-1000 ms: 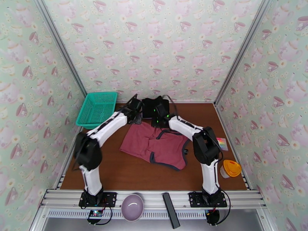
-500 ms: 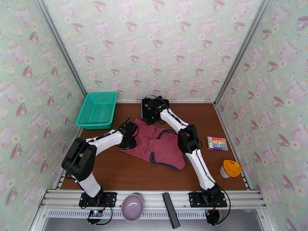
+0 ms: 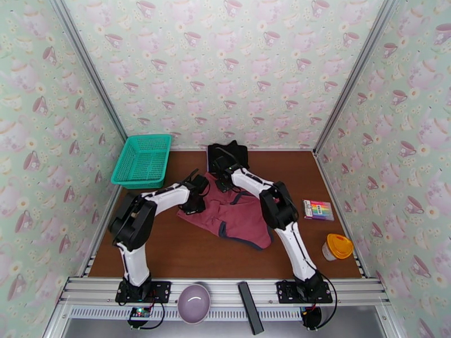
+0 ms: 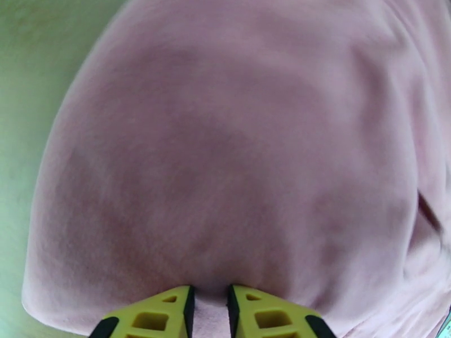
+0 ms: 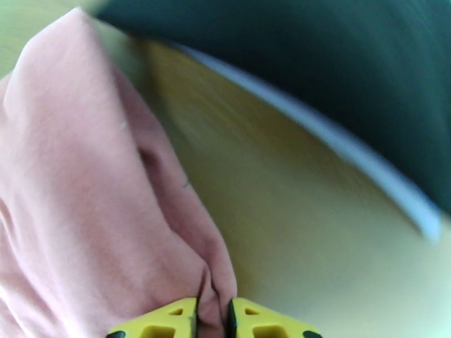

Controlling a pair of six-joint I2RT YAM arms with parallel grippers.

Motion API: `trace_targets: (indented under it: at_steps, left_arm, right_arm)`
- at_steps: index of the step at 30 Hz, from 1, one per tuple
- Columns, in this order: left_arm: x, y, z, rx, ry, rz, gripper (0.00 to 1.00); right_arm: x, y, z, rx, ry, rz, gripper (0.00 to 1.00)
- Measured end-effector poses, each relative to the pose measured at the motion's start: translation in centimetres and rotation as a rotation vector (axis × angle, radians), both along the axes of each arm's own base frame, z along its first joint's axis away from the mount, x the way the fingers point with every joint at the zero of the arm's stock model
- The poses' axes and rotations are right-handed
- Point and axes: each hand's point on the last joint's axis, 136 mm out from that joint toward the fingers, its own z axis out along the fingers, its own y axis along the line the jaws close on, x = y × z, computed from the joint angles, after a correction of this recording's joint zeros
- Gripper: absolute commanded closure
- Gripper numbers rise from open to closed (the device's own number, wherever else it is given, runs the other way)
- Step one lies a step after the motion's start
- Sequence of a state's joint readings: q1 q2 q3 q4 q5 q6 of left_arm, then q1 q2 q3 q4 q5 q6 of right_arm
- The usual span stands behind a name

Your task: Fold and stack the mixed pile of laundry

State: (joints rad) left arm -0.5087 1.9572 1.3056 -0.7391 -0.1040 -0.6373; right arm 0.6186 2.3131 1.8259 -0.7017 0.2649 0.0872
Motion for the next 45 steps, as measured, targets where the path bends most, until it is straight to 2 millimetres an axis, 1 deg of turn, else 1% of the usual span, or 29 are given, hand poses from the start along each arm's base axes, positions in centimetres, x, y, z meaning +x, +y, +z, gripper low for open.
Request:
trace_targets:
  at_steps: [3,6,8,12,14,17,19,22,26,28,30,31,33,35,36,37,39,40,41,42,43,44,45]
  left_arm:
    - [2.0,-1.7,0.1,0.001,-0.016,-0.069,0.75]
    - [3.9,-3.7,0.2,-0.005,-0.038,-0.147,0.74]
    - [5.1,-5.2,0.2,-0.008,-0.050,-0.197,0.74]
    - [8.0,-8.0,0.4,-0.016,-0.079,-0.290,0.74]
    - [10.0,-9.3,0.4,-0.018,-0.101,-0.334,0.75]
    - [12.5,-10.8,0.5,-0.020,-0.128,-0.388,0.75]
    - [13.9,-11.3,0.7,-0.017,-0.146,-0.418,0.75]
    - [15.1,-11.5,0.7,-0.005,-0.154,-0.453,0.75]
    - [15.5,-11.0,0.6,0.016,-0.156,-0.487,0.71]
    - [15.6,-10.8,0.6,0.029,-0.159,-0.497,0.69]
    - [15.5,-10.3,0.8,0.047,-0.166,-0.499,0.66]
    - [15.3,-9.8,1.0,0.060,-0.166,-0.501,0.61]
    - [14.8,-8.9,1.4,0.081,-0.160,-0.501,0.46]
    - [14.5,-8.2,2.8,0.092,-0.177,-0.503,0.32]
    - [14.5,-8.1,3.8,0.094,-0.196,-0.504,0.28]
    - [14.5,-8.0,5.4,0.095,-0.228,-0.510,0.26]
    - [14.9,-8.0,9.8,0.100,-0.322,-0.520,0.24]
    - [14.9,-8.2,12.4,0.103,-0.381,-0.532,0.23]
    - [14.6,-8.6,15.7,0.106,-0.456,-0.552,0.18]
    - [14.1,-9.0,18.0,0.109,-0.515,-0.574,0.09]
    - [13.0,-9.6,20.7,0.114,-0.587,-0.614,0.01]
    - [11.4,-10.3,23.0,0.119,-0.656,-0.665,0.00]
    - [9.6,-11.0,24.7,0.125,-0.715,-0.725,0.00]
  right_arm:
    - [-1.8,-3.7,0.0,-0.040,-0.019,-0.123,0.77]
    - [-3.5,-6.4,0.0,-0.054,-0.020,-0.219,0.76]
    - [-4.2,-7.6,-0.1,-0.054,-0.020,-0.276,0.76]
    - [-4.5,-8.6,-0.1,-0.041,-0.018,-0.359,0.77]
    - [-4.5,-8.8,-0.1,-0.030,-0.017,-0.393,0.77]
    - [-4.5,-9.2,0.0,-0.015,-0.017,-0.438,0.77]
    - [-4.4,-9.5,0.0,-0.007,-0.016,-0.470,0.77]
    - [-4.2,-10.1,0.0,0.013,-0.021,-0.521,0.79]
    - [-3.8,-10.5,0.0,0.048,-0.026,-0.577,0.78]
    - [-3.7,-10.5,0.0,0.060,-0.026,-0.591,0.76]
    - [-3.7,-10.6,0.1,0.067,-0.027,-0.599,0.71]
    - [-3.6,-10.7,0.3,0.069,-0.028,-0.601,0.67]
    - [-3.5,-11.1,0.5,0.066,-0.027,-0.597,0.60]
    - [-3.3,-11.6,1.2,0.067,-0.033,-0.589,0.52]
    - [-3.1,-11.9,1.9,0.070,-0.040,-0.581,0.49]
    - [-2.9,-12.1,3.0,0.077,-0.054,-0.569,0.46]
    - [-2.5,-12.4,5.7,0.099,-0.096,-0.542,0.40]
    - [-2.4,-12.5,7.8,0.118,-0.129,-0.525,0.38]
    - [-2.3,-12.7,10.0,0.137,-0.165,-0.508,0.35]
    - [-2.4,-12.8,11.9,0.156,-0.200,-0.489,0.33]
    - [-2.6,-13.0,14.0,0.179,-0.240,-0.469,0.31]
    - [-3.2,-13.3,16.2,0.201,-0.283,-0.447,0.24]
    - [-3.9,-13.6,17.9,0.216,-0.317,-0.428,0.21]
